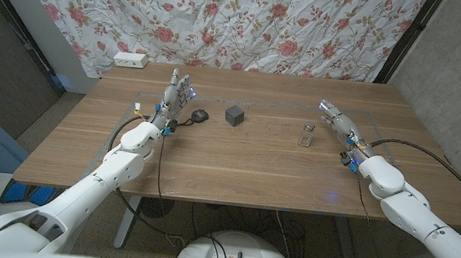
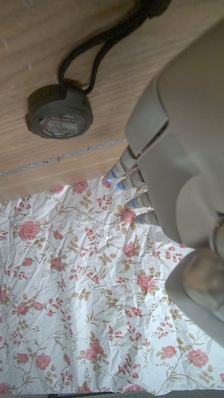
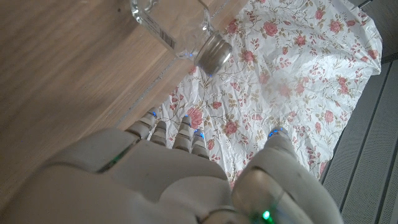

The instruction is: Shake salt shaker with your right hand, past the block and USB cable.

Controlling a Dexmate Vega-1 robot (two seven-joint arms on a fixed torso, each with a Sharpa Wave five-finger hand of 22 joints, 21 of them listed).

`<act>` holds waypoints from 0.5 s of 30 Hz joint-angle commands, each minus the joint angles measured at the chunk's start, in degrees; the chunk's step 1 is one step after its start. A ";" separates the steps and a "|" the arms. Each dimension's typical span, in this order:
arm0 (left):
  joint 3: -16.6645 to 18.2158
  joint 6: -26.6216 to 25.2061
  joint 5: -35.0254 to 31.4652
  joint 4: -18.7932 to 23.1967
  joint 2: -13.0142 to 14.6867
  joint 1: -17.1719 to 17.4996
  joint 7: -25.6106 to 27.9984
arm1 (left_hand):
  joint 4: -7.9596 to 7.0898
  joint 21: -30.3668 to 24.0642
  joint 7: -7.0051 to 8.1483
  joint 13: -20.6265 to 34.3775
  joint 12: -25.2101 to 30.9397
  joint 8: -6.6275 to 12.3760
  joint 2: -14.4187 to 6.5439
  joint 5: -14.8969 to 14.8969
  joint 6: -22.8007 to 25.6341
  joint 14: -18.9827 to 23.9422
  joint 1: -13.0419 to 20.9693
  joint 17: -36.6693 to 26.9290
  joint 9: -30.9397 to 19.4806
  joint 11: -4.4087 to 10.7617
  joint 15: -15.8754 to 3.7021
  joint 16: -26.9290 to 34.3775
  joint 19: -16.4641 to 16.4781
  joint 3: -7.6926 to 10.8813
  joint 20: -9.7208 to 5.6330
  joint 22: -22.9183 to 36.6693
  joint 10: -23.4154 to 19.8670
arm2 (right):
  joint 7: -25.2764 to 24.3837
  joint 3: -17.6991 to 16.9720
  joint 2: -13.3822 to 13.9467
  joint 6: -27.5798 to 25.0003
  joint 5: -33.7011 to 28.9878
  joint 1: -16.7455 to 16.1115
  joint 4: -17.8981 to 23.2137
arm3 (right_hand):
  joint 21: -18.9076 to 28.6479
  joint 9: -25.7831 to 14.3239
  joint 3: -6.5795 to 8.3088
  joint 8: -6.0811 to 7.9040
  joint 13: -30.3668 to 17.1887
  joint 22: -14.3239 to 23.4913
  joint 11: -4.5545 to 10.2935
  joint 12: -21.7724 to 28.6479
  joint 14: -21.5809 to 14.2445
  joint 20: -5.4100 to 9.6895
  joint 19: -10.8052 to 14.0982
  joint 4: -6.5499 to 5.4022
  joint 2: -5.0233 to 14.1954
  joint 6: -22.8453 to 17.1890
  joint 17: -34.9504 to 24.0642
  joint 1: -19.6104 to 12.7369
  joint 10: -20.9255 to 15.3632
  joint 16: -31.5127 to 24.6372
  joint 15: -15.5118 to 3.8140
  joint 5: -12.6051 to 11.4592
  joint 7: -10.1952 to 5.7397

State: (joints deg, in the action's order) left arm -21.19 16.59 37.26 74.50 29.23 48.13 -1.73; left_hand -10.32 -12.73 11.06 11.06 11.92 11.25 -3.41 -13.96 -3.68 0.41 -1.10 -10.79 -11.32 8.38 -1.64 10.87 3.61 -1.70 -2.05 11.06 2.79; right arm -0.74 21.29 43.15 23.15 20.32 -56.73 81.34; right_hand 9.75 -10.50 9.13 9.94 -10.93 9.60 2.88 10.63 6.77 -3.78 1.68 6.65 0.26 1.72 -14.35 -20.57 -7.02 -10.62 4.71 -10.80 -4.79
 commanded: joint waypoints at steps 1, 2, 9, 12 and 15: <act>-0.01 0.00 -0.01 0.02 0.00 0.01 0.02 | -0.35 -0.25 0.43 0.20 0.22 0.25 -5.78 -0.24 0.17 0.06 -0.01 -0.33 -0.33 0.58 -6.09 0.28 0.28 -0.10 -1.35 0.26 0.03 | -1.04 0.85 1.05 2.78 -4.70 0.12 -1.26 | 0.38 -0.14 0.08 -0.17 -0.20 0.13 -0.24 -0.05 1.09 0.08 -0.71 0.75 -0.69 1.99 0.00 -0.56 0.59 -0.34 -0.14 -0.08 0.22; -0.01 0.00 -0.01 0.02 0.00 0.01 0.02 | -0.35 -0.25 0.44 0.20 0.22 0.23 -5.78 -0.24 0.14 0.05 -0.01 -0.33 -0.33 0.55 -6.06 0.27 0.28 -0.10 -1.36 0.26 0.04 | -1.32 0.94 1.17 3.15 -5.43 0.11 -1.37 | 0.40 -0.15 0.08 -0.19 -0.22 0.13 -0.30 -0.07 1.24 0.09 -0.85 0.95 -0.90 2.60 0.03 -0.74 0.76 -0.36 -0.13 -0.13 0.35; 0.00 0.00 -0.01 0.02 0.01 0.01 0.02 | -0.35 -0.25 0.41 0.20 0.20 0.25 -5.78 -0.24 0.19 0.07 -0.01 -0.33 -0.33 0.62 -6.03 0.28 0.28 -0.10 -1.37 0.26 0.08 | -2.88 1.45 1.75 4.74 -9.27 0.13 -2.03 | 0.66 -0.26 0.06 -0.17 -0.30 0.13 -0.45 -0.19 1.89 -0.09 -1.24 2.09 -2.30 6.39 0.27 -2.00 2.13 -0.63 0.08 -0.57 0.74; 0.00 0.00 -0.01 0.02 0.01 0.01 0.02 | -0.35 -0.26 0.46 0.20 0.21 0.23 -5.78 -0.24 0.14 0.05 -0.02 -0.33 -0.33 0.61 -6.05 0.28 0.29 -0.10 -1.35 0.26 0.06 | -3.81 1.50 1.93 5.17 -10.66 -0.07 -2.08 | 0.71 -0.28 0.05 -0.09 -0.31 0.13 -0.45 -0.18 1.95 -0.13 -1.19 2.22 -2.50 6.70 0.30 -2.17 2.26 -0.66 0.13 -0.66 0.76; 0.00 0.00 -0.01 0.02 0.01 0.01 0.02 | -0.35 -0.26 0.42 0.20 0.22 0.26 -5.78 -0.24 0.21 0.06 -0.01 -0.33 -0.33 0.52 -6.09 0.28 0.29 -0.10 -1.34 0.26 0.03 | -4.86 1.57 1.97 5.81 -12.07 -0.32 -2.22 | 0.75 -0.31 0.04 0.04 -0.33 0.13 -0.41 -0.14 2.03 -0.17 -1.17 2.33 -2.70 6.86 0.33 -2.34 2.31 -0.69 0.10 -0.75 0.86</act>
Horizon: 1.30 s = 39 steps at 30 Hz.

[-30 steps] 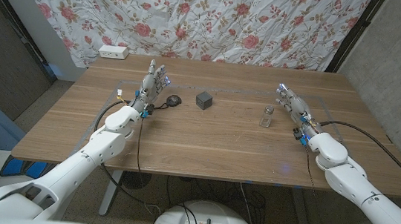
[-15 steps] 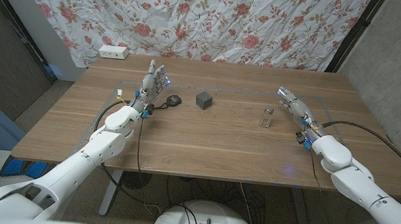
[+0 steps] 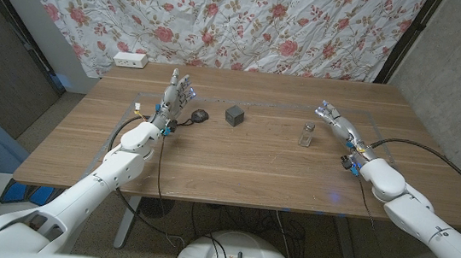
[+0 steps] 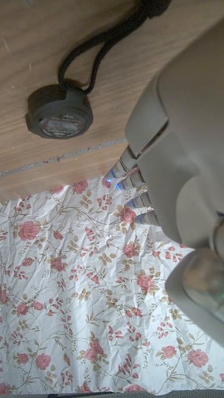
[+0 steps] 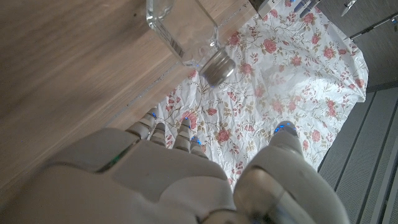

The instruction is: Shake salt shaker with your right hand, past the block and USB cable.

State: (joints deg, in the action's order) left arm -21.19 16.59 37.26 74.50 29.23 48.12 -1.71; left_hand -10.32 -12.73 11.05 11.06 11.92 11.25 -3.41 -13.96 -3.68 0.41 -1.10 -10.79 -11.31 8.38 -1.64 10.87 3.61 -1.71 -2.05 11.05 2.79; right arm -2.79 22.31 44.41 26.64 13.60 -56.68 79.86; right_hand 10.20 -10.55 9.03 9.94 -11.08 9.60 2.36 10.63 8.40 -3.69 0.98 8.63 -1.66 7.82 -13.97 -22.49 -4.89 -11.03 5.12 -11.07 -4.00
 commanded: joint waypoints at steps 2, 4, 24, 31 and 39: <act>-0.01 0.00 -0.01 0.02 0.01 0.01 0.00 | -0.35 -0.25 0.41 0.20 0.22 0.26 -5.78 -0.24 0.21 0.08 -0.01 -0.33 -0.34 0.53 -6.02 0.29 0.28 -0.10 -1.36 0.26 0.03 | -3.35 0.77 0.81 2.52 -6.54 -0.41 -0.79 | 0.23 -0.30 0.08 0.44 -0.20 0.13 0.05 -0.03 0.39 -0.15 -0.75 0.49 -1.15 0.36 -0.02 -0.62 0.10 -0.36 -0.36 -0.62 0.43; 0.00 0.00 -0.01 0.02 0.01 0.01 0.00 | -0.35 -0.25 0.44 0.20 0.23 0.28 -5.78 -0.24 0.25 0.10 -0.01 -0.33 -0.34 0.45 -6.03 0.30 0.28 -0.10 -1.35 0.26 0.02 | -2.24 1.27 1.00 3.23 -6.69 0.05 -1.41 | 0.14 -0.34 -0.04 0.82 -0.22 0.14 0.11 0.09 0.37 0.05 -1.14 0.56 -1.55 -0.16 0.01 -0.68 -0.04 -0.45 -0.40 -0.74 0.67; -0.01 0.01 -0.01 0.00 0.00 0.02 0.00 | -0.35 -0.26 0.47 0.20 0.24 0.27 -5.77 -0.24 0.22 0.08 -0.01 -0.33 -0.34 0.57 -6.06 0.29 0.29 -0.10 -1.36 0.26 -0.01 | -4.92 3.48 -0.58 5.61 -12.00 1.98 -5.21 | 1.15 -0.52 0.10 3.23 -0.27 0.12 0.88 0.72 -0.74 0.86 1.60 1.16 -3.86 -4.80 0.46 -3.91 -1.21 -1.36 -1.44 -3.25 4.72; 0.00 0.00 0.00 0.02 0.01 0.02 0.00 | -0.35 -0.25 0.48 0.20 0.24 0.24 -5.77 -0.24 0.17 0.04 -0.01 -0.33 -0.34 0.53 -6.05 0.27 0.29 -0.10 -1.35 0.26 -0.02 | -5.13 4.48 -1.24 6.50 -12.99 2.74 -6.86 | 1.20 -0.55 0.84 3.51 -0.26 0.11 1.30 0.77 -1.30 0.84 2.20 1.29 -3.37 -5.37 0.57 -5.53 -1.50 -1.61 -1.61 -3.82 3.87; 0.00 -0.01 0.00 0.03 0.02 0.02 0.00 | -0.35 -0.26 0.49 0.21 0.22 0.27 -5.78 -0.24 0.25 0.07 -0.01 -0.33 -0.34 0.57 -6.09 0.29 0.29 -0.10 -1.35 0.26 0.02 | -5.33 5.41 -2.01 8.10 -13.77 4.00 -9.42 | 1.31 -0.64 2.17 4.32 -0.24 0.08 2.07 1.07 -2.34 1.54 3.33 1.56 -2.75 -7.05 0.76 -8.52 -2.92 -2.02 -2.30 -4.41 3.33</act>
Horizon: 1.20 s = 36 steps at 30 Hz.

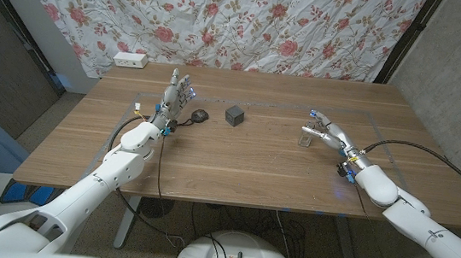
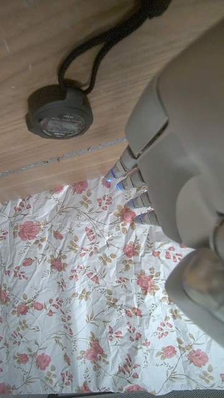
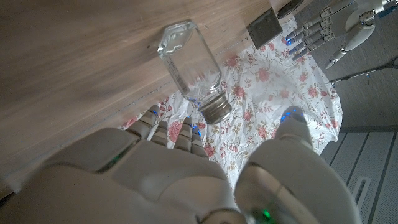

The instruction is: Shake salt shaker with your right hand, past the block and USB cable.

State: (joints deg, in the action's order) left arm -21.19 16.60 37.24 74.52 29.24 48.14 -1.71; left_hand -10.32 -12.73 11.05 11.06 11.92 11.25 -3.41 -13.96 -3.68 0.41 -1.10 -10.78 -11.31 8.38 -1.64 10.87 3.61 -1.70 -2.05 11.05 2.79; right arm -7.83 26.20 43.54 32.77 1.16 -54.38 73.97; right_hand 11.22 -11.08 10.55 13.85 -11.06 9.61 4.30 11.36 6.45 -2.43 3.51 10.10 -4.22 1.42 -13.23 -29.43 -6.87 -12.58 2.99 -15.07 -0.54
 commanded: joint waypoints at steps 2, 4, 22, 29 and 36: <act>0.00 -0.01 0.01 0.01 0.00 0.00 0.00 | -0.35 -0.25 0.47 0.21 0.22 0.27 -5.78 -0.25 0.23 0.09 -0.01 -0.33 -0.35 0.62 -6.10 0.29 0.29 -0.10 -1.34 0.26 0.03 | -0.16 1.74 -1.26 2.01 -1.40 2.10 -4.06 | 0.36 -0.13 0.96 0.49 -0.25 0.07 0.30 0.36 -0.68 0.42 1.23 0.13 -0.06 -0.80 0.07 -2.29 -1.18 -0.56 -0.26 -0.49 -0.26; 0.00 -0.02 0.02 0.01 0.00 0.00 0.00 | -0.35 -0.25 0.46 0.21 0.20 0.26 -5.77 -0.25 0.22 0.09 -0.01 -0.33 -0.35 0.56 -6.08 0.30 0.28 -0.10 -1.33 0.26 0.07 | 0.18 1.98 -1.32 2.34 -1.39 2.59 -4.72 | 0.42 -0.14 1.15 0.57 -0.25 0.07 0.45 0.37 -0.82 0.51 1.53 0.15 0.01 -0.95 0.10 -2.71 -1.34 -0.60 -0.36 -0.55 -0.35; 0.00 -0.01 0.01 0.00 0.00 -0.01 0.00 | -0.35 -0.25 0.44 0.21 0.21 0.24 -5.77 -0.25 0.18 0.11 -0.01 -0.33 -0.35 0.50 -6.03 0.30 0.29 -0.10 -1.34 0.26 0.07 | 2.07 3.70 -0.85 1.92 -1.88 4.51 -6.68 | 0.63 -0.24 3.47 2.59 -0.17 0.00 4.22 0.97 -4.76 1.83 5.91 0.29 -1.31 -5.25 0.95 -10.90 -6.58 -1.45 -2.66 -2.53 -3.90; 0.00 -0.02 0.01 0.01 0.00 0.00 0.00 | -0.35 -0.25 0.39 0.21 0.24 0.26 -5.77 -0.25 0.22 0.07 -0.01 -0.33 -0.35 0.59 -6.03 0.28 0.27 -0.10 -1.38 0.27 0.00 | 1.70 3.95 -0.73 1.65 -2.27 4.88 -7.09 | 0.66 -0.37 3.81 3.63 -0.16 0.02 5.26 1.27 -6.41 2.04 7.39 0.13 -2.09 -7.59 1.18 -13.14 -9.08 -1.76 -3.67 -3.65 -5.19; 0.01 -0.02 0.01 0.02 0.01 0.01 0.00 | -0.35 -0.25 0.44 0.21 0.23 0.27 -5.77 -0.25 0.24 0.08 -0.01 -0.33 -0.35 0.54 -6.04 0.29 0.28 -0.10 -1.36 0.27 0.02 | 1.26 4.12 -1.11 1.55 -2.11 5.34 -7.84 | 0.65 -0.54 3.68 5.43 -0.13 0.04 6.57 1.60 -8.65 2.59 9.20 -0.82 -2.09 -11.72 1.17 -14.02 -12.54 -2.42 -4.88 -4.81 -6.42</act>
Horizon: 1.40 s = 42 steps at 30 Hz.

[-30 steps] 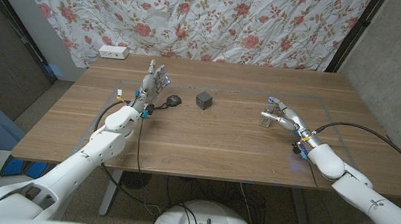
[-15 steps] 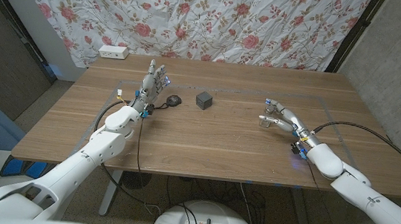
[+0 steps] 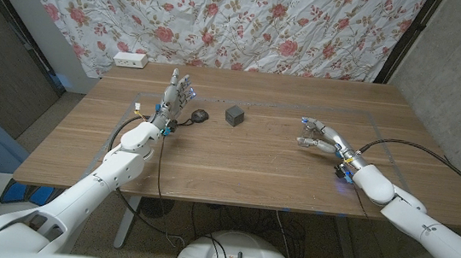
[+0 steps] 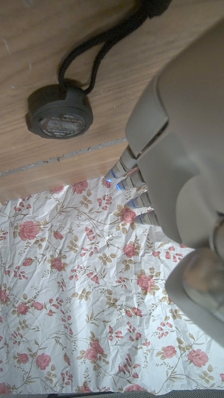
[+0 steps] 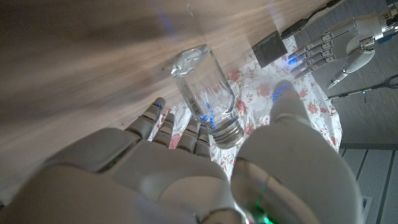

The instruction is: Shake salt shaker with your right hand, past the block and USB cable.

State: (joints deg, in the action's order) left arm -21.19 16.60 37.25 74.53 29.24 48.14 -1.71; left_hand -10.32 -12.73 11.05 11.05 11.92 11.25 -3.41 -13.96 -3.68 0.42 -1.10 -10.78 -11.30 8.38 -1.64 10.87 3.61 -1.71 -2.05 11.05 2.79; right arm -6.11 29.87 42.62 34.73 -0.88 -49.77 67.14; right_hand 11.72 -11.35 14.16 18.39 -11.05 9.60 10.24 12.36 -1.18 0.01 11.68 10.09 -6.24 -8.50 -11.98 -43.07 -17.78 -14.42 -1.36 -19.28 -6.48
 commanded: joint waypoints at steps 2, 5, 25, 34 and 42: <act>0.01 -0.03 0.01 0.02 0.01 0.01 0.00 | -0.35 -0.26 0.44 0.21 0.22 0.27 -5.77 -0.25 0.24 0.07 -0.01 -0.34 -0.35 0.58 -6.06 0.28 0.30 -0.10 -1.36 0.27 0.05 | -0.37 0.50 -0.29 -0.42 0.16 0.88 -1.23 | 0.16 -0.31 0.19 1.49 -0.13 0.05 1.03 0.67 -1.69 0.40 1.66 -1.11 0.51 -3.15 -0.17 -0.59 -2.74 -0.85 -1.12 -0.98 -0.96; 0.01 -0.03 0.01 0.02 0.02 0.01 0.00 | -0.35 -0.26 0.45 0.21 0.21 0.25 -5.77 -0.25 0.21 0.06 -0.02 -0.34 -0.35 0.59 -6.04 0.28 0.29 -0.10 -1.36 0.27 0.06 | -0.35 0.61 -0.33 -0.51 0.18 1.08 -1.35 | 0.15 -0.35 0.13 2.10 -0.11 0.05 1.28 0.67 -2.30 0.69 2.21 -1.36 0.81 -4.49 -0.25 -0.60 -3.69 -1.08 -1.57 -1.23 -1.42; 0.00 -0.04 0.00 0.03 0.01 0.01 0.02 | -0.35 -0.26 0.48 0.21 0.19 0.24 -5.77 -0.25 0.19 0.07 -0.02 -0.34 -0.35 0.54 -6.10 0.29 0.28 -0.11 -1.36 0.27 0.11 | -1.36 0.59 -0.49 -1.14 0.47 1.51 -1.74 | 0.00 -0.66 -0.75 6.89 -0.16 0.09 2.26 0.91 -8.67 2.02 6.45 -1.99 2.87 -14.27 -0.75 -1.78 -13.28 -3.53 -5.22 -2.59 -5.25; 0.00 -0.03 0.00 0.03 0.01 0.00 0.01 | -0.35 -0.26 0.49 0.21 0.22 0.23 -5.77 -0.25 0.15 0.06 -0.02 -0.34 -0.35 0.56 -6.08 0.28 0.29 -0.11 -1.36 0.27 0.05 | -1.92 0.57 -0.01 -1.76 -0.11 1.45 -1.29 | -0.08 -0.76 -1.40 8.42 -0.27 0.12 2.28 1.03 -10.68 2.13 7.77 -1.94 3.05 -17.39 -0.83 -2.24 -16.94 -4.28 -6.31 -2.72 -5.81; -0.01 0.00 -0.01 -0.03 -0.01 -0.01 -0.01 | -0.35 -0.26 0.49 0.21 0.23 0.22 -5.77 -0.24 0.14 0.09 -0.02 -0.34 -0.35 0.59 -6.03 0.30 0.29 -0.11 -1.36 0.27 0.02 | -2.19 0.55 0.31 -2.52 -0.33 1.45 -1.05 | -0.07 -0.89 -1.98 9.32 -0.40 0.15 2.34 1.24 -12.54 2.21 8.92 -1.75 2.85 -18.95 -0.91 -2.90 -20.11 -5.01 -6.99 -2.85 -5.94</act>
State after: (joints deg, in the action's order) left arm -21.19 16.55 37.26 74.57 29.25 48.15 -1.69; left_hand -10.32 -12.73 11.05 11.05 11.92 11.25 -3.41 -13.96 -3.68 0.41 -1.10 -10.78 -11.30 8.38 -1.64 10.87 3.61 -1.71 -2.05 11.05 2.79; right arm -8.03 30.46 42.43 32.90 -0.77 -48.37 65.81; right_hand 11.72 -12.14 12.56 27.17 -11.35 9.60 12.68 13.22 -12.93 2.25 20.07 8.24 -3.22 -26.83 -12.67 -45.33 -37.18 -19.02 -2.25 -21.84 -12.41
